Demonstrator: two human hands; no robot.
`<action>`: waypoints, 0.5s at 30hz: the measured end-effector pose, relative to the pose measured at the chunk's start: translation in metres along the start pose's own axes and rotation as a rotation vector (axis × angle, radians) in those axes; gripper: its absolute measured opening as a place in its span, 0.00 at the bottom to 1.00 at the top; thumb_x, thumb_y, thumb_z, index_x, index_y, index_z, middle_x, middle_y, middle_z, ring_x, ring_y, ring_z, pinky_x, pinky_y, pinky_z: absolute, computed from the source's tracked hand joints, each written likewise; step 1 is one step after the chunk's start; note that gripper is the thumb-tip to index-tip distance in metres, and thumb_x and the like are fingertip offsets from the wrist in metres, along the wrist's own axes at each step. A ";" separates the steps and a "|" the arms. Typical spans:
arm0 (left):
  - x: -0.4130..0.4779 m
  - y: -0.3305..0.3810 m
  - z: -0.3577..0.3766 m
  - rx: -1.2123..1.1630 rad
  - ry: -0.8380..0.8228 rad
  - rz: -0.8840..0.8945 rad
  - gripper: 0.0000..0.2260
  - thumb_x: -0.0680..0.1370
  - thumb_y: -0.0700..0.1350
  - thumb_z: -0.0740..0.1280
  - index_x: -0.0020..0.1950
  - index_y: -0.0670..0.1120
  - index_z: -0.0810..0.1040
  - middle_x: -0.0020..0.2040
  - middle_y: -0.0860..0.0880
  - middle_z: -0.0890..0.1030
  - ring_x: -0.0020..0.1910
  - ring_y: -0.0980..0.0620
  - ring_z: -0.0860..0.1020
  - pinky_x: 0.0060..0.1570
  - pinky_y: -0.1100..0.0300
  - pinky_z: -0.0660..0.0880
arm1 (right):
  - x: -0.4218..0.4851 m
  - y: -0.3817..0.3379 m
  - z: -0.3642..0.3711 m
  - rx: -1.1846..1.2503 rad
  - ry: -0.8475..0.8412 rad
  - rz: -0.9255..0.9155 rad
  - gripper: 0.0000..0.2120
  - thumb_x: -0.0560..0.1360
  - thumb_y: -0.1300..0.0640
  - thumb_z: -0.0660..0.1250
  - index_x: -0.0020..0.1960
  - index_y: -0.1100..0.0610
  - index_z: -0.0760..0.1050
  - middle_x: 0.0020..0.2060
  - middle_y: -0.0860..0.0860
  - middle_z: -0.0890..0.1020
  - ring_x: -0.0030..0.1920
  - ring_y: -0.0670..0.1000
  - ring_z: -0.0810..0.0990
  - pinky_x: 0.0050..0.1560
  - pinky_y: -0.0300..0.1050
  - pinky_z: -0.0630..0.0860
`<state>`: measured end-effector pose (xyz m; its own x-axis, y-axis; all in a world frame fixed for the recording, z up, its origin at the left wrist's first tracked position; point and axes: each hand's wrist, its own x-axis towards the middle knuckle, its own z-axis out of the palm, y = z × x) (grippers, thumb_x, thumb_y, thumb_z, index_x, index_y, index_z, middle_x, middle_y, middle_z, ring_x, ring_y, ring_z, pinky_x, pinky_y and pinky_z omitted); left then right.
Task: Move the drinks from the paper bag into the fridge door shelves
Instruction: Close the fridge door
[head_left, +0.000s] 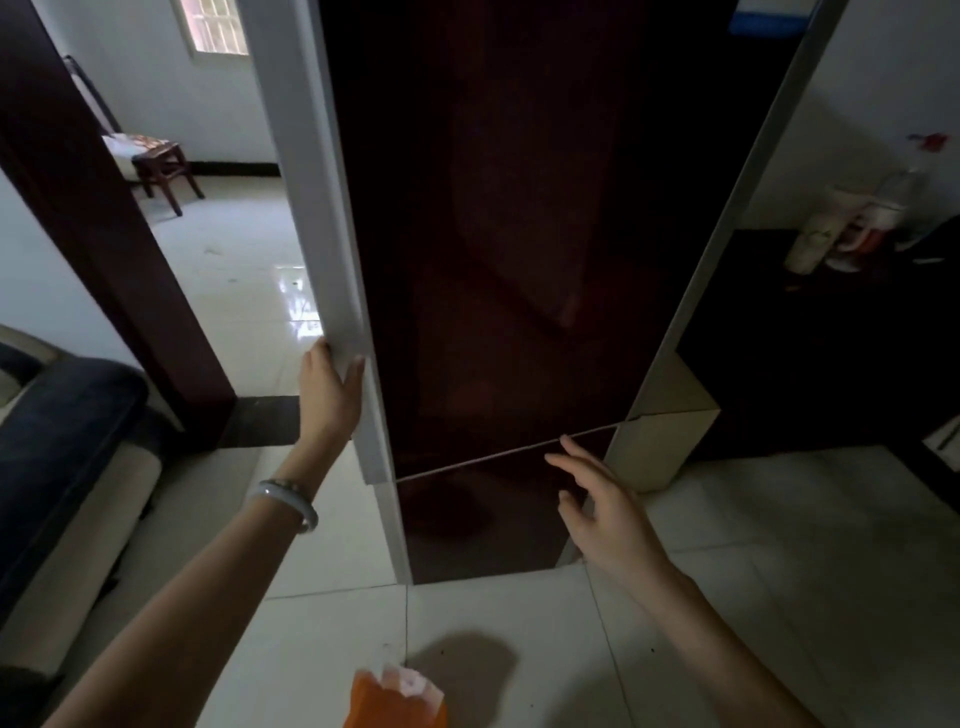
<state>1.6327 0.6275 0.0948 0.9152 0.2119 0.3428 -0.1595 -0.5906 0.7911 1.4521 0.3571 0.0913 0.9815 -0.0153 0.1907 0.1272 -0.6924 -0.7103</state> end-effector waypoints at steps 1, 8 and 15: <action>0.010 0.000 0.003 -0.011 -0.007 -0.008 0.18 0.78 0.45 0.63 0.63 0.35 0.68 0.59 0.36 0.72 0.58 0.39 0.71 0.58 0.49 0.68 | 0.005 -0.002 0.000 -0.005 0.005 -0.003 0.20 0.76 0.63 0.63 0.66 0.52 0.71 0.70 0.42 0.65 0.50 0.34 0.73 0.52 0.31 0.68; 0.058 -0.010 0.016 0.084 -0.165 -0.040 0.31 0.78 0.48 0.64 0.73 0.36 0.53 0.70 0.35 0.64 0.68 0.36 0.64 0.65 0.46 0.64 | 0.026 -0.013 0.001 -0.021 0.021 -0.030 0.21 0.76 0.63 0.62 0.68 0.53 0.69 0.69 0.42 0.65 0.69 0.44 0.65 0.66 0.44 0.69; 0.088 -0.020 -0.003 0.451 -0.444 -0.036 0.42 0.75 0.49 0.68 0.76 0.42 0.41 0.73 0.34 0.57 0.70 0.32 0.58 0.67 0.43 0.60 | 0.037 -0.026 0.002 -0.034 -0.062 -0.021 0.25 0.76 0.60 0.63 0.72 0.51 0.62 0.73 0.47 0.63 0.72 0.45 0.61 0.70 0.48 0.65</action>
<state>1.7154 0.6607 0.1107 0.9988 -0.0485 0.0008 -0.0431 -0.8796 0.4737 1.4853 0.3762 0.1154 0.9858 0.0439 0.1621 0.1442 -0.7162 -0.6829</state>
